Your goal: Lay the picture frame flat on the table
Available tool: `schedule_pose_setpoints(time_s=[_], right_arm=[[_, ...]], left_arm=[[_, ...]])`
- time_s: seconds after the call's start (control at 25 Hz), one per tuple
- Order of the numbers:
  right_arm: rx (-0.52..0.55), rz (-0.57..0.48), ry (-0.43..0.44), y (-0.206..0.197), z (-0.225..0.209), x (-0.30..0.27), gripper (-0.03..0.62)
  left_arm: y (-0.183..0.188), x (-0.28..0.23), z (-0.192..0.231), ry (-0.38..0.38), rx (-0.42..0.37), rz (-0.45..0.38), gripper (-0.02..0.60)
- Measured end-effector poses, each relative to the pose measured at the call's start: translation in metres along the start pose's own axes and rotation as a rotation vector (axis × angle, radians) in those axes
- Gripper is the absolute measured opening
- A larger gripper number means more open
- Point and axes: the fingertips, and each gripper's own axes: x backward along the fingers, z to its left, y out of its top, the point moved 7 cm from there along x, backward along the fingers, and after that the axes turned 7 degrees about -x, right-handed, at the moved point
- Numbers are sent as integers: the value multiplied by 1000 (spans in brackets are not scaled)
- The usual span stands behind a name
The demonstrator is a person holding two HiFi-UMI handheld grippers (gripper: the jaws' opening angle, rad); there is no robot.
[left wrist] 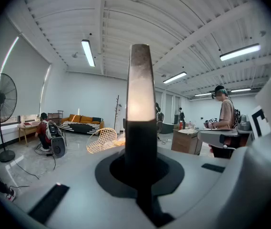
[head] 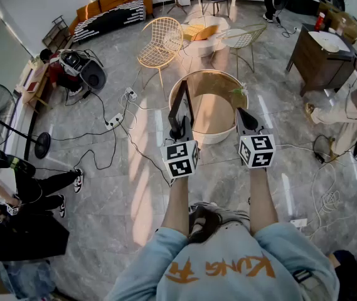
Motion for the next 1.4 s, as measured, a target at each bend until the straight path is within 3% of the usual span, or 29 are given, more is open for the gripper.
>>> schedule_pose_setpoints(time_s=[0.56, 1.4], right_arm=[[52, -25, 26, 14, 16, 4, -3], [59, -70, -58, 37, -10, 3, -2]], left_arm=[[12, 11, 12, -6, 41, -37, 26], [25, -7, 8, -40, 68, -66, 26]])
